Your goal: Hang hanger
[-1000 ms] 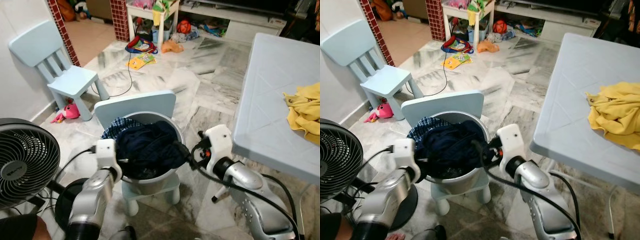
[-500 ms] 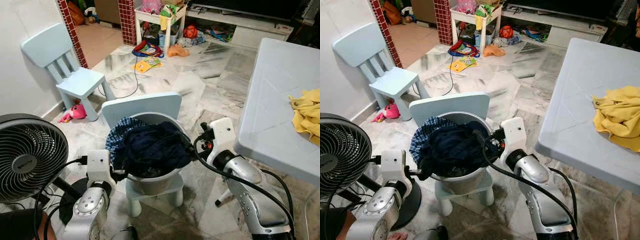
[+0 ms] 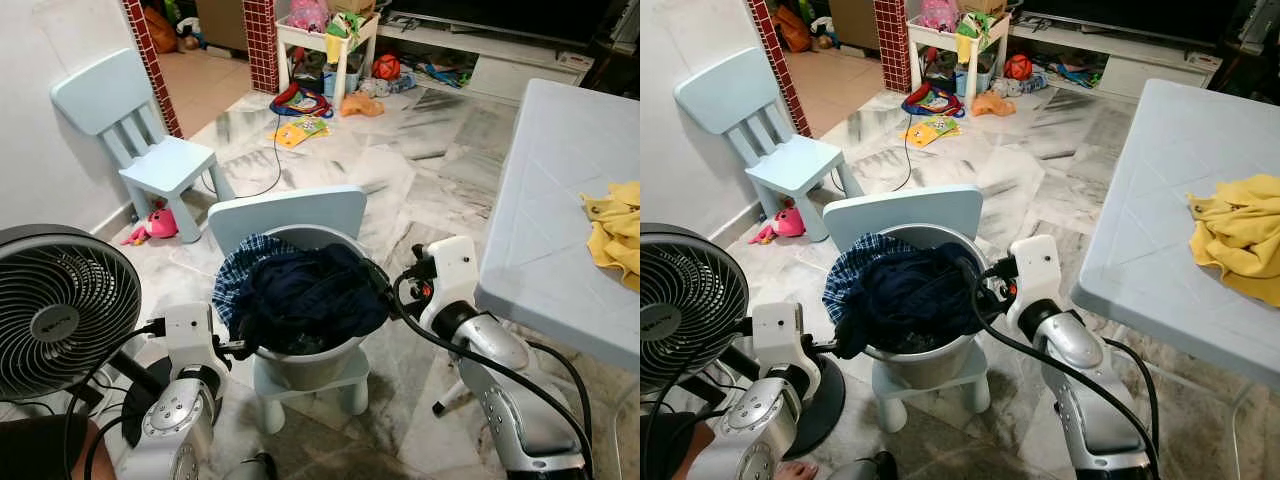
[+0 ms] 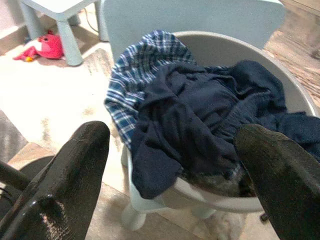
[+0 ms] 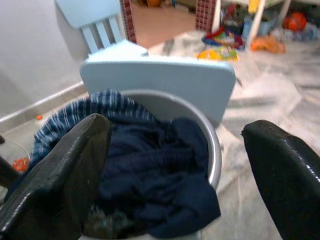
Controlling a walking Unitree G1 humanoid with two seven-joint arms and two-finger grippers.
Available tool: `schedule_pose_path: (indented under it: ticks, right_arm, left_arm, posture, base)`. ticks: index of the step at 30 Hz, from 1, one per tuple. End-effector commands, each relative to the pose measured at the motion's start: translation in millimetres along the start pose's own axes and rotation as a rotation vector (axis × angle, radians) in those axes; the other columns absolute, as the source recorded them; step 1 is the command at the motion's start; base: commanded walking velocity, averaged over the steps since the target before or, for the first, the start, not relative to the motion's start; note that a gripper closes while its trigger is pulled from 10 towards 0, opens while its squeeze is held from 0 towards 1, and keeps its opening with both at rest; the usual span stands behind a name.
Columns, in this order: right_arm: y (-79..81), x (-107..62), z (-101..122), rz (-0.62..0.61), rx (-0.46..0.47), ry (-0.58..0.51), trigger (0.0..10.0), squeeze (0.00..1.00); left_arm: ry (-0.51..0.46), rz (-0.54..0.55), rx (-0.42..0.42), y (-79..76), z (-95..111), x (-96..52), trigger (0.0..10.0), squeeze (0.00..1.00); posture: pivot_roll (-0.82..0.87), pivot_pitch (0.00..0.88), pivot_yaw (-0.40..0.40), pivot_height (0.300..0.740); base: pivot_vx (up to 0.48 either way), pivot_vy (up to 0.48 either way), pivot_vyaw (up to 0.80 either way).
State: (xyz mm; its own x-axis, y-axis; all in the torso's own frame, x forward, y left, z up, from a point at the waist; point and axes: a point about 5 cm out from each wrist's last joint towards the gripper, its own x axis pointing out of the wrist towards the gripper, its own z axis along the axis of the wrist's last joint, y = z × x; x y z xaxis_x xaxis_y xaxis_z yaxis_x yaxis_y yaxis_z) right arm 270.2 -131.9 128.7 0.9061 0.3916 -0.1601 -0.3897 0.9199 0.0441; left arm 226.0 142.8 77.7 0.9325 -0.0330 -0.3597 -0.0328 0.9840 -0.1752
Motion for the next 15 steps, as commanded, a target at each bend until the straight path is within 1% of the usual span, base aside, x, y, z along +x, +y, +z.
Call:
schedule_pose_path:
  ticks: [1, 2, 3, 4, 8, 13, 15]
  right_arm:
    - [2.3, -2.7, 2.8, 0.013, 0.002, 0.001, 10.0, 0.0]
    - [2.3, -2.7, 2.8, 0.013, 0.002, 0.001, 10.0, 0.0]
    - [6.0, -6.2, -0.9, 0.032, 0.01, 0.021, 10.0, 0.0]
    - [7.6, -7.4, -2.3, 0.041, 0.015, 0.03, 10.0, 0.0]
    - [10.5, -6.8, -2.3, 0.056, 0.021, 0.04, 10.0, 0.0]
    - [10.2, -5.2, -1.7, 0.06, 0.02, 0.043, 10.0, 0.0]
    - [8.6, -5.8, -1.0, 0.054, 0.006, 0.039, 10.0, 0.0]
  left_arm:
    - [0.008, 0.009, -0.008, -1.3, -0.6, -5.4, 10.0, 0.0]
    - [0.008, 0.009, -0.008, -1.3, -0.6, -5.4, 10.0, 0.0]
    - [0.024, 0.021, -0.029, -2.5, -4.9, -12.4, 10.0, 0.0]
    - [0.03, 0.027, -0.038, -2.8, -6.5, -15.6, 10.0, 0.0]
    - [0.032, 0.033, -0.042, -3.5, -7.7, -20.6, 10.0, 0.0]
    - [0.028, 0.036, -0.055, -3.6, -5.6, -19.8, 10.0, 0.0]
    - [0.022, 0.034, -0.055, -4.0, -3.0, -17.9, 10.0, 0.0]
  posture:
    - [-0.06, 0.119, -0.028, 0.74]
    - [-0.06, 0.119, -0.028, 0.74]
    - [-0.06, 0.137, -0.047, 0.74]
    - [-0.05, 0.149, -0.059, 0.74]
    - [-0.05, 0.168, -0.071, 0.74]
    - [-0.05, 0.178, -0.07, 0.74]
    - [-0.05, 0.178, -0.069, 0.74]
  base:
    - [0.0, 0.0, 0.0]
    - [0.0, 0.0, 0.0]
    - [0.0, 0.0, 0.0]
    - [0.0, 0.0, 0.0]
    - [0.0, 0.0, 0.0]
    - [0.0, 0.0, 0.0]
    - [0.0, 0.0, 0.0]
